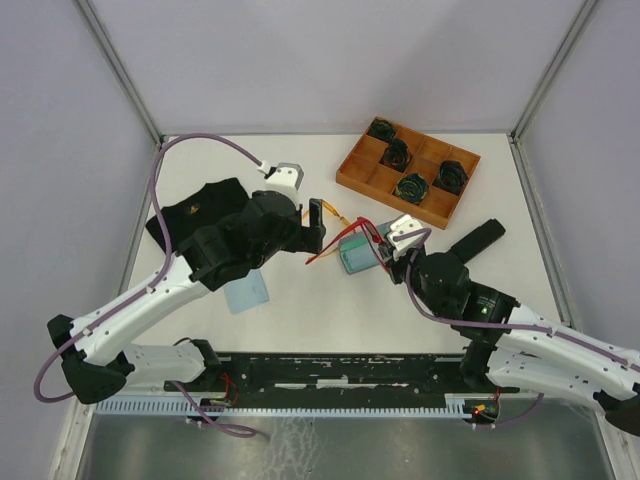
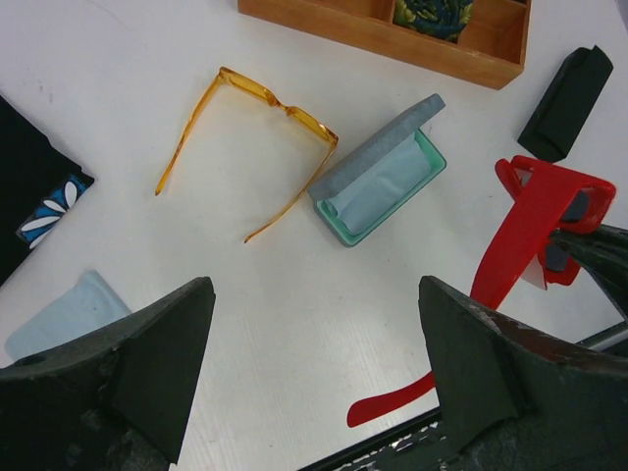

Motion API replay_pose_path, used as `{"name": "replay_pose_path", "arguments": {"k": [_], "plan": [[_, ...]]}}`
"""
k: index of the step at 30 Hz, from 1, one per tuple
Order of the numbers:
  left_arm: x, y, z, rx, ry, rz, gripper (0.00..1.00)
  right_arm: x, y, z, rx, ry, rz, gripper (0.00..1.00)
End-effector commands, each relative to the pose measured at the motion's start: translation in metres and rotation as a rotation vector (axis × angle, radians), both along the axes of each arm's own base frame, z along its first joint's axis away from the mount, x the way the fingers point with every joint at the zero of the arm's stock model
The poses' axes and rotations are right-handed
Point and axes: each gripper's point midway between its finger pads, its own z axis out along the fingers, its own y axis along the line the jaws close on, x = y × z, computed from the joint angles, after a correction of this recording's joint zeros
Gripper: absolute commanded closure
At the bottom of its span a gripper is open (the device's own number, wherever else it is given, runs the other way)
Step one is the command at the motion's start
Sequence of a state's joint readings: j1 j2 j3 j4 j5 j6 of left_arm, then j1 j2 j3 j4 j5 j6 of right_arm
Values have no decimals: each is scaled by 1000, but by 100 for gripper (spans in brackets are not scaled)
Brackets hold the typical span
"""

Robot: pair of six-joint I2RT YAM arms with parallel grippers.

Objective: Organize the sunglasses
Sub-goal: Fold the sunglasses.

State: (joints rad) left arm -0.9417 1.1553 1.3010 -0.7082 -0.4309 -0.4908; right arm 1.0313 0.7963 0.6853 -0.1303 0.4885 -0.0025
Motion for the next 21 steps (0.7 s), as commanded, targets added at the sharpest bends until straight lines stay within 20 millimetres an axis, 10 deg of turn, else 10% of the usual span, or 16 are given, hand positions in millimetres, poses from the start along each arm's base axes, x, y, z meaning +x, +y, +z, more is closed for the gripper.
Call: {"name": "replay_pose_path", "arguments": {"k": [1,21], "plan": [[2,-8,-2,-51,18,10,9,6,3,36,87,-86,-37,100],[6,-16,-33,-3,63,10,12,13,14,46,117,-72,-71,100]]}}
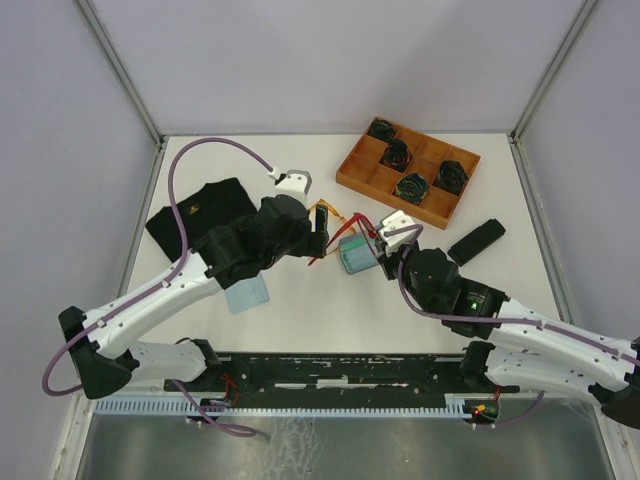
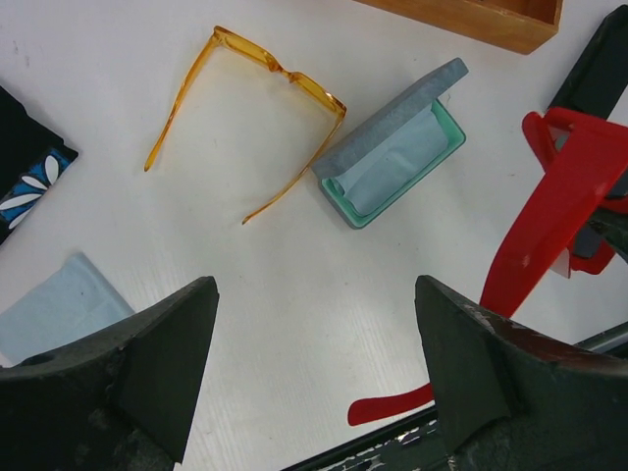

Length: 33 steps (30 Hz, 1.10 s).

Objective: Organize the sunglasses
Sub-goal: Fold the sunglasses.

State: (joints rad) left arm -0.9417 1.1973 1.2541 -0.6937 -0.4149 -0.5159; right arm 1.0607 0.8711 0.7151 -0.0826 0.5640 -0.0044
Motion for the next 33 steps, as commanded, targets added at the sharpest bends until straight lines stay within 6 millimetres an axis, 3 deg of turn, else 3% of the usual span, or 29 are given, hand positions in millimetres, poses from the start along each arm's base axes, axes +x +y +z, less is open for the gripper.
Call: {"name": "replay_pose_path", "arguments": {"k": [1,23,33], "plan": [[5,-10,-5,-36,5,10,12,5,5,42,122,-54,-30,100],[7,-66,-17,-60,29,-82,15,0,33,23,138,74,2,100],[7,-81,-18,-86,35,-106,15,-5,30,18,302,215,-106,100]]}}
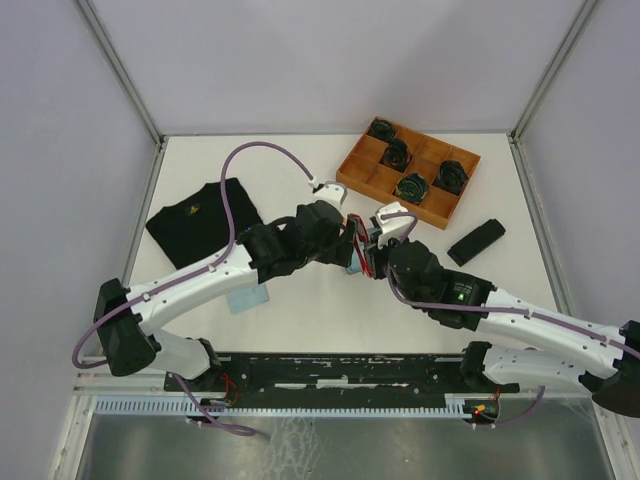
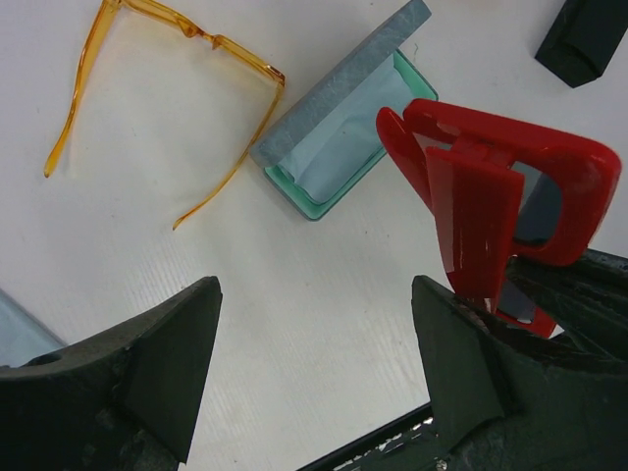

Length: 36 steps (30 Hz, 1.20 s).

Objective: Organize the sunglasses
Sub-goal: Fold the sunglasses, then pick up the sunglasses case from the center of the board.

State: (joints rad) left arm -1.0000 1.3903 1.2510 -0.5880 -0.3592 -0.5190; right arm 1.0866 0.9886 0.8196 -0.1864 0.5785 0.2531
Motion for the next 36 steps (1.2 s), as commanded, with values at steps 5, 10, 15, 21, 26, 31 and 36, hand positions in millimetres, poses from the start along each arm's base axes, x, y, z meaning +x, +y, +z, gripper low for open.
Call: {"name": "replay_pose_path", "arguments": {"k": [5,10,15,21,26,31,36], "plan": [[9,-16,42,-109,-115,-36,13,2,-30,20,142,55,-224,100],[33,-5,53,0,-251,-98,7,-3,-79,6,40,88,-349,100],[62,-22,40,79,-296,-254,4,-12,-113,-16,8,238,-360,100],[91,-55,12,140,-288,-456,5,-23,-121,-40,34,403,-308,100],[99,-85,-12,169,-209,-624,7,-30,-128,-44,74,408,-323,100],[110,-94,-42,251,-148,-673,11,-37,-135,-45,88,404,-324,100],[107,-97,-70,269,-76,-704,17,-42,-137,-46,94,406,-318,100]]}}
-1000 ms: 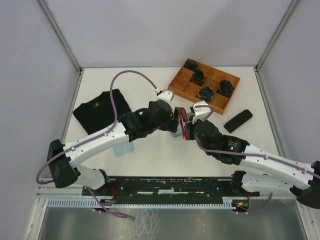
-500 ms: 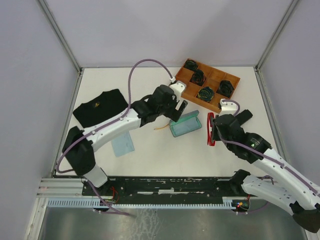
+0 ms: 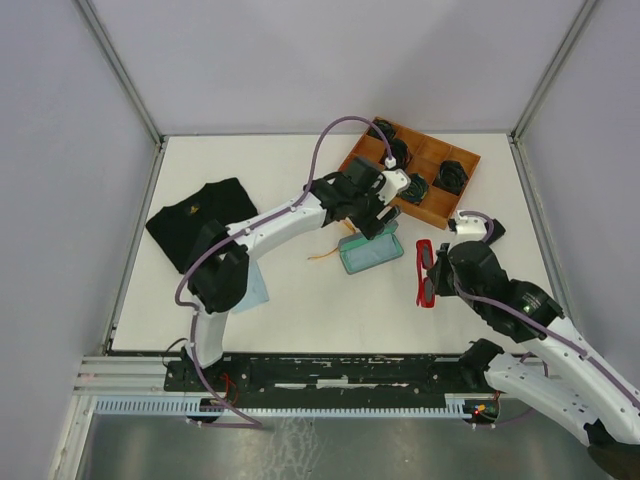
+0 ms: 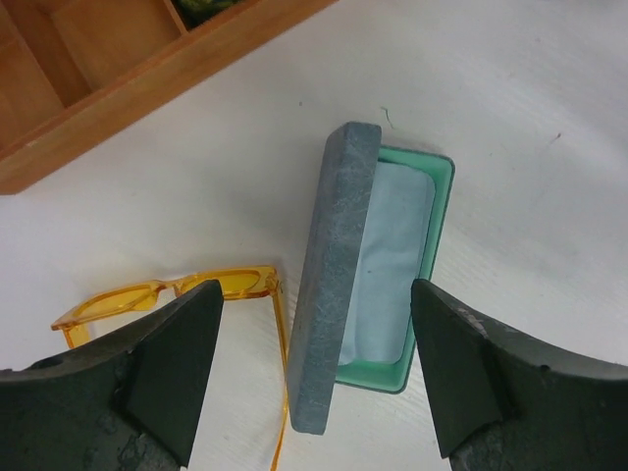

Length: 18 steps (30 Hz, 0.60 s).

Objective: Organize the sunglasses
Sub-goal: Pick up the sunglasses case from the center of the board.

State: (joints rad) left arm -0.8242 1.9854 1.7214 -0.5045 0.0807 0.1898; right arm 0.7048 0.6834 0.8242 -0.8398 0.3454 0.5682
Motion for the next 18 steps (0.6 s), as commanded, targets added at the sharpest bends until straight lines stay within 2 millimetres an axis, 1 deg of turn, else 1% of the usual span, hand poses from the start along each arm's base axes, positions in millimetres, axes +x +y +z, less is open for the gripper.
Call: {"name": "replay_pose_path", "arguments": {"k": [1,4,8,18], "plan": [[-9,-5,-14,35,42,-99,17,-2,-1,2,23,-6,-6,100],[-13,-5,-28,53,77,-116,19,-3,-1,3,21,-9,-2,100],[-10,-3,-40,81,86,-107,25,-3,2,3,31,-6,10,100],[-5,-4,-44,100,86,-103,50,-4,4,4,36,-5,24,100]]}}
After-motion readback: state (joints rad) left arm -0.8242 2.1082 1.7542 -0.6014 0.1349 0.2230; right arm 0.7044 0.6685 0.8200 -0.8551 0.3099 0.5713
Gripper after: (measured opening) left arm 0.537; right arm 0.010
